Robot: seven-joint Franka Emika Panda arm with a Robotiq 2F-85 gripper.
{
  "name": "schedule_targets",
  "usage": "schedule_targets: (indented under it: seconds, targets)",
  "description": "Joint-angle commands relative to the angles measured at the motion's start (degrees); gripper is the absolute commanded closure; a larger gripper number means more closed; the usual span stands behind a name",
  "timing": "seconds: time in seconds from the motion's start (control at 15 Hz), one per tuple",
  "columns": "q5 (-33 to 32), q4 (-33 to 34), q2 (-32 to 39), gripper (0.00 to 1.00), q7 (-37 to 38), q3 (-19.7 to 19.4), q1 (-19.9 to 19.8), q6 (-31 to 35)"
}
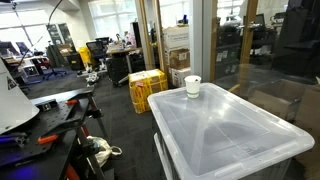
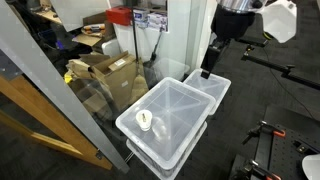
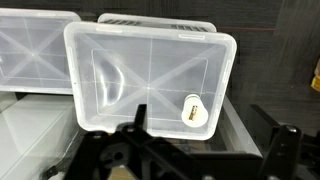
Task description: Take the marker out of the cup and put it on the storage box
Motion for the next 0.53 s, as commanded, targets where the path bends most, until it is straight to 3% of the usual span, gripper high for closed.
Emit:
schedule_targets:
  seconds: [0.0, 0.47]
  targets:
    - [-0.1, -0.9, 3.3, 0.00, -3.8, -1.2, 0.0, 7.9]
    - [-1.3, 0.3, 10.8, 0.00, -12.1, -2.7, 0.0, 15.4]
